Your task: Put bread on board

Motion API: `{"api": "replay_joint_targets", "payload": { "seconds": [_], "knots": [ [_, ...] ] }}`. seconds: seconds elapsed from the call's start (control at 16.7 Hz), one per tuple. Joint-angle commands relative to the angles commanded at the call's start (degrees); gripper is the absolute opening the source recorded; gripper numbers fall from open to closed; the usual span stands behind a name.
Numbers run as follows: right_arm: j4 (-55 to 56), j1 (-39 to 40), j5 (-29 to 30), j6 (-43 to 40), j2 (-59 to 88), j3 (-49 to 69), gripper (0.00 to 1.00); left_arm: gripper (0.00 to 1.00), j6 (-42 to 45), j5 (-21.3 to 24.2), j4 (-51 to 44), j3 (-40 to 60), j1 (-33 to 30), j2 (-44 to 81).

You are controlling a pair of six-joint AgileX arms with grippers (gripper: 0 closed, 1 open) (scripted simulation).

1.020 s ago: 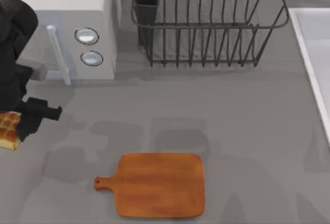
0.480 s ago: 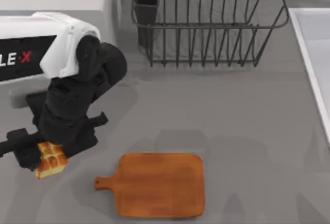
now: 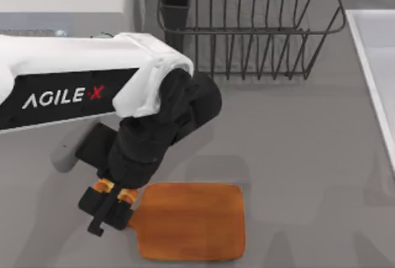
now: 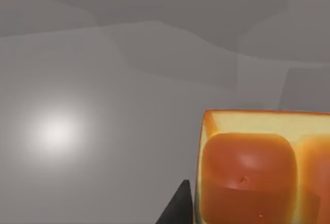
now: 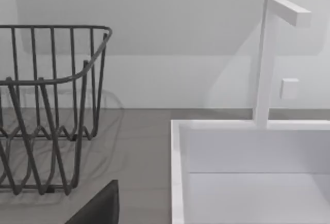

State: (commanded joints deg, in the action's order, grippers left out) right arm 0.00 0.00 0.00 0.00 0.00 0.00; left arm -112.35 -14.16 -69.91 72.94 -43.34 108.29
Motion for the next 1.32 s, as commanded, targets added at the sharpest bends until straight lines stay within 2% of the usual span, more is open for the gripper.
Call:
{"api": "replay_joint_targets", "payload": {
  "seconds": [0.3,0.54,1.32],
  "knots": [
    [0.0,0.0,0.0,0.0,0.0,0.0,1.00,0.00,-18.6,5.9,2.6,5.0,-4.1,1.1],
    [0.0,0.0,0.0,0.0,0.0,0.0,1.00,0.00,-26.9,9.9,4.0,8.3,-5.5,2.0],
    [0.0,0.0,0.0,0.0,0.0,0.0,1.00,0.00,-27.4,10.4,6.7,6.7,-5.2,2.4]
  ]
}}
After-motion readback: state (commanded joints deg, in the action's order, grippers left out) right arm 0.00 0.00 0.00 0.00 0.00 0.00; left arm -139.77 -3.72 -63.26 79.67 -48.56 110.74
